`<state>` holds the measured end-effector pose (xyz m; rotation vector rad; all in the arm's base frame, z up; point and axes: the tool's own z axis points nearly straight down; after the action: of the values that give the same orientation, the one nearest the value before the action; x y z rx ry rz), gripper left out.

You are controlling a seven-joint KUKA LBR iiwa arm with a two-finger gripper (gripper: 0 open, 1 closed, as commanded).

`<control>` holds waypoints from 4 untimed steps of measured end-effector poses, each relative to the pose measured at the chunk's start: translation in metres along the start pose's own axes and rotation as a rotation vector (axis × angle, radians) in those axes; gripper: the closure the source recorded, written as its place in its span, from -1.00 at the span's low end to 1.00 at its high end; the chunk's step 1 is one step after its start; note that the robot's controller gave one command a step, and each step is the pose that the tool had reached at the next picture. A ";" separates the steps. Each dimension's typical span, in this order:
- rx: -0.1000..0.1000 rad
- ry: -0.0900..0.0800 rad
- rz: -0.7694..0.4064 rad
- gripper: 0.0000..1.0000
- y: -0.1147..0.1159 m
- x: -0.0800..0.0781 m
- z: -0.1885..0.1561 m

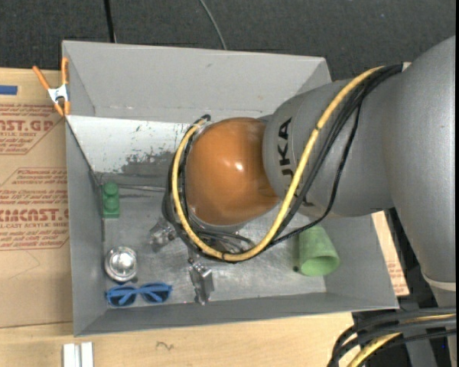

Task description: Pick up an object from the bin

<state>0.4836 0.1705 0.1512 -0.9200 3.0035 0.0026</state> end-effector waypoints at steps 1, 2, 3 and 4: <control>0.005 -0.011 -0.171 -1.00 0.023 -0.016 0.065; 0.002 -0.004 -0.335 -1.00 0.014 -0.011 0.073; 0.009 -0.020 0.075 -1.00 0.019 -0.018 0.076; 0.002 -0.007 0.074 1.00 0.023 -0.015 0.078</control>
Offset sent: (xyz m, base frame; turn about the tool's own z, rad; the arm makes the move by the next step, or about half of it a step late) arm -0.0027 0.0275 -0.0663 -0.1699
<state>0.4831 0.1984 0.0732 -0.8057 3.0284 0.0029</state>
